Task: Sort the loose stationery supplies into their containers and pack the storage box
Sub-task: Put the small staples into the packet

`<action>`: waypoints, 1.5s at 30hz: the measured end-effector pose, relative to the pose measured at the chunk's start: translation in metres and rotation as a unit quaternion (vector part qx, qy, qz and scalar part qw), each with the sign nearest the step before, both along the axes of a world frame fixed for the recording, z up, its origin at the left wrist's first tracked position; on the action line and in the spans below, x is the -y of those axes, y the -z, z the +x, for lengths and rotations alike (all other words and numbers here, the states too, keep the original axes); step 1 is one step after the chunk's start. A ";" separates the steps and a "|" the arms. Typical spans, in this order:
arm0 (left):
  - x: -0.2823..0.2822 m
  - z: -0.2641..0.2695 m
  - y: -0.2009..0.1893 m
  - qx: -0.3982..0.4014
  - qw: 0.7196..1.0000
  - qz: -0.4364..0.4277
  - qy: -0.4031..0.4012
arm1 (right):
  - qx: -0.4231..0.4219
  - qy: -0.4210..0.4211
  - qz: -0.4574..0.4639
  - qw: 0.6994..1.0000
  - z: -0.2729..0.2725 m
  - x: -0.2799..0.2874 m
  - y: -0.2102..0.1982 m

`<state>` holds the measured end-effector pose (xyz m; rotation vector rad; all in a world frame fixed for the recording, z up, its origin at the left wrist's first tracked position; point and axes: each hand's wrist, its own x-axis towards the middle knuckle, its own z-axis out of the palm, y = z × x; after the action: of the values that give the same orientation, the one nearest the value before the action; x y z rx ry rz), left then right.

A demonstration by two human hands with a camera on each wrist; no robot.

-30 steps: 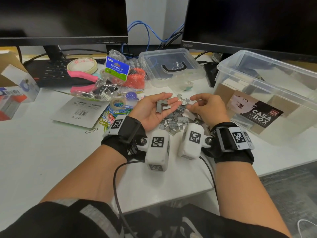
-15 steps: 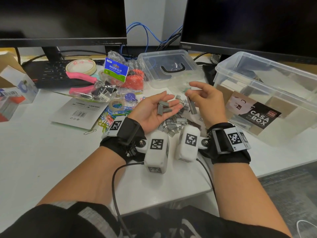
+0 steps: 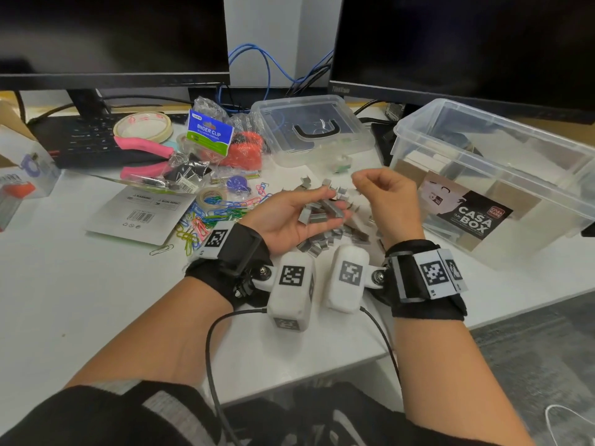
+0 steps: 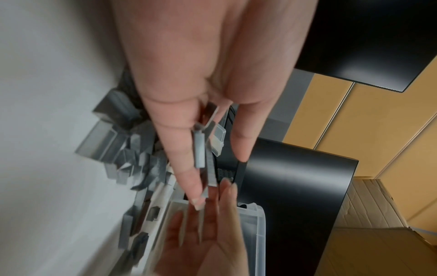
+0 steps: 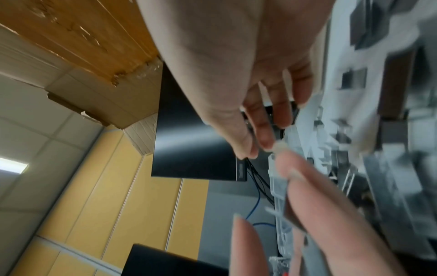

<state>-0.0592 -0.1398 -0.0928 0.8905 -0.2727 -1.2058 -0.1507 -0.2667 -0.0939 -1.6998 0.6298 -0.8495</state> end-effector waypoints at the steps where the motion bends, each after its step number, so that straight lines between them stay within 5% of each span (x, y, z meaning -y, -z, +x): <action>1: 0.000 0.000 0.000 -0.005 1.000 -0.002 0.000 | -0.004 0.011 0.014 1.000 -0.005 0.002 0.002; 11: -0.007 0.007 0.001 -0.029 0.997 -0.038 -0.063 | -0.045 0.031 0.100 0.993 -0.038 -0.003 0.013; 19: -0.011 0.014 -0.002 -0.036 0.993 -0.055 -0.103 | -0.144 -0.007 0.064 0.987 0.011 -0.022 0.015; 28: -0.013 0.023 -0.002 -0.053 0.987 -0.065 -0.134 | -0.067 -0.019 0.146 0.987 0.042 -0.032 0.009; 31: -0.014 0.026 -0.001 -0.060 0.985 -0.071 -0.143 | -0.085 0.004 0.087 0.993 0.044 -0.015 0.005; 34: -0.015 0.028 -0.002 -0.066 0.984 -0.077 -0.145 | -0.153 0.030 -0.013 0.988 0.051 0.003 0.001; 39: -0.015 0.032 -0.002 -0.077 0.981 -0.082 -0.159 | -0.364 -0.056 -0.094 0.925 0.051 0.010 0.000; 45: -0.015 0.037 -0.001 -0.072 0.981 -0.079 -0.164 | -0.191 -0.112 0.004 0.975 0.046 -0.012 0.004</action>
<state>-0.0222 -0.1247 -0.0923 0.6759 -0.0977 -0.9228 -0.1051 -0.2544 -0.0975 -1.9026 0.6782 -0.3621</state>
